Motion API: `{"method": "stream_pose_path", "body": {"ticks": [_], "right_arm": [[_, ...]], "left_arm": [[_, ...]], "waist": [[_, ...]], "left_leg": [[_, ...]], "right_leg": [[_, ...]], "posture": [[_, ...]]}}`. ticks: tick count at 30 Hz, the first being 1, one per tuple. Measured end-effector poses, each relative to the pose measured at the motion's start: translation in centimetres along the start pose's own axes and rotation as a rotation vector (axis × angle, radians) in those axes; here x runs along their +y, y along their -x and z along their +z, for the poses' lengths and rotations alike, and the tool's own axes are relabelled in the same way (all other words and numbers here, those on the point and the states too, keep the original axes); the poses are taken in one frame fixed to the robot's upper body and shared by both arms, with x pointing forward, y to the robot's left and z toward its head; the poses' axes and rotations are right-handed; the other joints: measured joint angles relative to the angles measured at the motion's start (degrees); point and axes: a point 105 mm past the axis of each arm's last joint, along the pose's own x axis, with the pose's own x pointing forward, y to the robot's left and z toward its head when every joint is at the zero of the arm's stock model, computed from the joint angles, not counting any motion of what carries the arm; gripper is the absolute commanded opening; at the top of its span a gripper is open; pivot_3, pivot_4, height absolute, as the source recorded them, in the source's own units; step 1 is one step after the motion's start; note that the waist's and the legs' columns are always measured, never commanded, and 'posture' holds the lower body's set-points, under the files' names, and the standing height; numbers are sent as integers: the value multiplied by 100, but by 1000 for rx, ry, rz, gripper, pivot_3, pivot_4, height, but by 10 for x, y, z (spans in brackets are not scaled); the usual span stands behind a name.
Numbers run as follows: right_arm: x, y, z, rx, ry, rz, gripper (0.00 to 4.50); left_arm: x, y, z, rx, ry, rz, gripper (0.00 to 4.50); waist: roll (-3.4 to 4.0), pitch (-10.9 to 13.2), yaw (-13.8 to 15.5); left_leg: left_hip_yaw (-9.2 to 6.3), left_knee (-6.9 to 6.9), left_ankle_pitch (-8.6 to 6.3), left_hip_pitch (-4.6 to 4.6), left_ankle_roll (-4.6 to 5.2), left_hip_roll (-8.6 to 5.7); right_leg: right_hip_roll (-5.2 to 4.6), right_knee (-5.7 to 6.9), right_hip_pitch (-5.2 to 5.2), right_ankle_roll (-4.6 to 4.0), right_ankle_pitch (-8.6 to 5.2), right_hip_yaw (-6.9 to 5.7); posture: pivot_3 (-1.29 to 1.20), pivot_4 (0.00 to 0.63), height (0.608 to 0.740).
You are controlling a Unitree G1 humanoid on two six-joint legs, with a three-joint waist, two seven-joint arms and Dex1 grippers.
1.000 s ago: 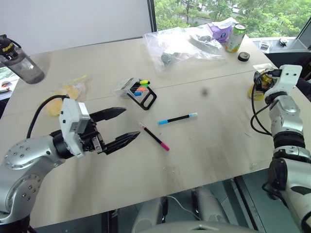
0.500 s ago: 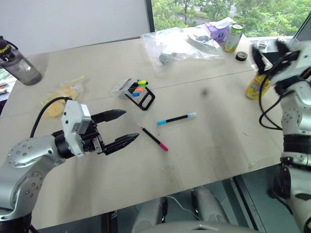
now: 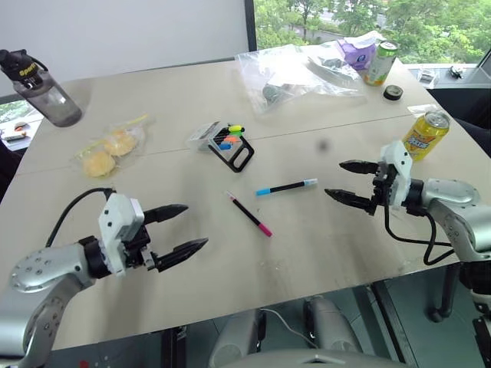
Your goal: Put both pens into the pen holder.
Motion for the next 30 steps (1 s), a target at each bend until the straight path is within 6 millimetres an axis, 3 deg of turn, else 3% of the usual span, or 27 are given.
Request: {"method": "stream_pose_path", "body": {"ticks": [7, 13, 14, 16, 19, 24, 30], "right_arm": [[-4, -18, 2, 20, 38, 46, 4445], [-16, -57, -16, 77, 76, 127, 4445], [-20, -60, -21, 84, 76, 122, 4064], [-25, -65, -31, 108, 80, 122, 3767], [-26, -67, -45, 123, 69, 135, 2198], [-19, -62, -48, 125, 73, 201, 12], [-17, -47, -53, 144, 124, 197, 9]], "left_arm": [[-5, 6, 0, 14, -13, 4, 4500], [-6, 4, 2, 8, -24, -4, 4500], [-6, 4, 2, 8, -25, -3, 4500], [-6, 5, 2, 11, -26, -4, 4500], [-6, 6, 2, 14, -27, -2, 4500], [-4, 11, 2, 21, -29, 20, 4500], [-3, 5, 8, -11, -46, 11, 4500]], "waist": [[-10, -5, 28], [-10, -6, 2], [-10, -5, 2], [-11, -6, 12], [-9, -5, 10], [-10, -5, -10], [-11, -7, 38]], "left_leg": [[-2, 1, 0, 0, 0, -1], [-1, 1, 0, -1, -1, -1], [-2, 0, 0, -2, -1, -1], [-4, 0, 0, -4, -1, -1], [-7, -1, 0, -7, -1, -2], [-9, -4, 0, -5, -1, -1], [-15, 0, 0, -5, -1, -3]], "right_leg": [[-1, -3, 1, 0, 0, -4], [0, -2, 0, -1, 1, -4], [0, -2, -1, -1, 1, -4], [0, -6, -1, -1, 1, -8], [0, -10, -4, -2, 1, -9], [1, -11, -3, -2, 1, -10], [-3, -6, 1, -2, 1, -18]], "posture": [[0, 150, 740], [0, 150, 740], [0, 150, 740], [0, 150, 740], [0, 150, 740], [0, 150, 740], [0, 150, 740]]}}
